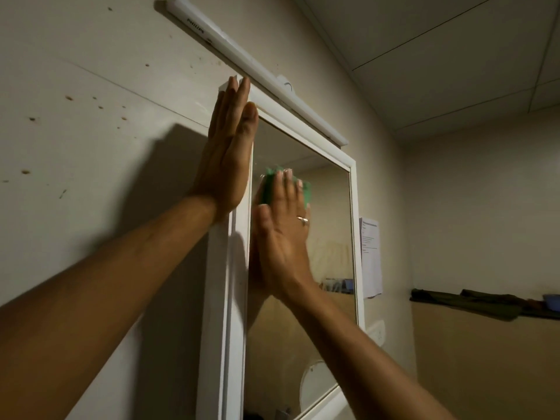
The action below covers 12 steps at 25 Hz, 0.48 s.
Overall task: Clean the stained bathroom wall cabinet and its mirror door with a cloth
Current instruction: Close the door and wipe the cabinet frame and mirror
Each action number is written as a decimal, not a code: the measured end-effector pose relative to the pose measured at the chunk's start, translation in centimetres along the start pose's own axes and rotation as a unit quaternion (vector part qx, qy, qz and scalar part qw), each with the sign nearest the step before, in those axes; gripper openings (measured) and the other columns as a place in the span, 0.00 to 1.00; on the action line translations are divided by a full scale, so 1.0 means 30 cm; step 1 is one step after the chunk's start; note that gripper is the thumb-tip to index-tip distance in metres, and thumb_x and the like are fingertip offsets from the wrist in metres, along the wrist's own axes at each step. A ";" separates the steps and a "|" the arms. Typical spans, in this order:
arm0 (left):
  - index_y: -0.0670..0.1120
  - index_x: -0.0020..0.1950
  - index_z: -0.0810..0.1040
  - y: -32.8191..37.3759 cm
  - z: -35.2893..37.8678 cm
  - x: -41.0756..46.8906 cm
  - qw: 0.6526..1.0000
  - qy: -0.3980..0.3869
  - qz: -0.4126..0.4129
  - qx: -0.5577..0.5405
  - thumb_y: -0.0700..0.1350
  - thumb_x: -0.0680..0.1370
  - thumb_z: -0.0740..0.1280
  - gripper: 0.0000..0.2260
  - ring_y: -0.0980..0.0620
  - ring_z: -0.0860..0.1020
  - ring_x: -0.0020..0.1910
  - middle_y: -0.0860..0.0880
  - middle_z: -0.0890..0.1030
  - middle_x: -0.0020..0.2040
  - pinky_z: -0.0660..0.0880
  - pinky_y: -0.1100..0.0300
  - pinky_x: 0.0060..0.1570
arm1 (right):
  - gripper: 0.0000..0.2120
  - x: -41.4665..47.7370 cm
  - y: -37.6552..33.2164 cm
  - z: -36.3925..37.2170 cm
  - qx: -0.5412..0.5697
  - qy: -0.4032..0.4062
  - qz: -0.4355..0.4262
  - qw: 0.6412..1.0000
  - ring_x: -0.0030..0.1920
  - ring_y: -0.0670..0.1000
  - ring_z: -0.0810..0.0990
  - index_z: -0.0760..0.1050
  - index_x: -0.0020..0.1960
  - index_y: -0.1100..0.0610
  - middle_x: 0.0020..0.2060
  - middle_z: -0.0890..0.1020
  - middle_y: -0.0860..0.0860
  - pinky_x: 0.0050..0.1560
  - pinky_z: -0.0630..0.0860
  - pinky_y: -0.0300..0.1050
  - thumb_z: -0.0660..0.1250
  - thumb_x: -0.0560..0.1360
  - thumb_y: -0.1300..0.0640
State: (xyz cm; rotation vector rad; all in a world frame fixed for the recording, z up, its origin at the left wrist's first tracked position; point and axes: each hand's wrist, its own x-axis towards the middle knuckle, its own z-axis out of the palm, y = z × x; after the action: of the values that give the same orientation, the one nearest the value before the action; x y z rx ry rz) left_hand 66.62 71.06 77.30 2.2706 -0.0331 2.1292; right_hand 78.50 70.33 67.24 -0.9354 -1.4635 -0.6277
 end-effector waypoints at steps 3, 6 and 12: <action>0.51 0.84 0.50 0.004 -0.010 -0.015 1.000 -0.008 -0.001 -0.008 0.58 0.84 0.45 0.29 0.57 0.45 0.82 0.54 0.47 0.84 0.46 0.47 0.82 | 0.43 -0.098 -0.079 0.017 -0.011 -0.032 -0.060 0.998 0.82 0.48 0.36 0.43 0.84 0.51 0.83 0.40 0.44 0.80 0.41 0.65 0.33 0.78 0.27; 0.52 0.84 0.53 -0.006 0.019 -0.052 0.999 0.026 0.009 0.032 0.62 0.82 0.45 0.31 0.57 0.46 0.82 0.53 0.48 0.84 0.49 0.47 0.81 | 0.42 -0.143 -0.013 -0.008 -0.040 -0.045 -0.110 0.992 0.83 0.51 0.40 0.46 0.84 0.53 0.83 0.44 0.46 0.79 0.46 0.68 0.36 0.79 0.28; 0.51 0.84 0.54 -0.023 0.036 -0.057 0.997 0.045 0.021 0.058 0.64 0.81 0.46 0.33 0.56 0.47 0.83 0.52 0.49 0.84 0.52 0.47 0.81 | 0.41 -0.072 0.363 -0.087 -0.020 0.018 -0.021 0.999 0.83 0.48 0.44 0.46 0.84 0.44 0.82 0.45 0.38 0.77 0.52 0.71 0.43 0.77 0.25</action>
State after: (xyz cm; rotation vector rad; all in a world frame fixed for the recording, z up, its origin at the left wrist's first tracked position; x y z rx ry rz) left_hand 67.61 71.72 75.51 2.2500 0.0469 2.3119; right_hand 88.94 73.51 63.89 -0.9213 -1.4458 -0.7036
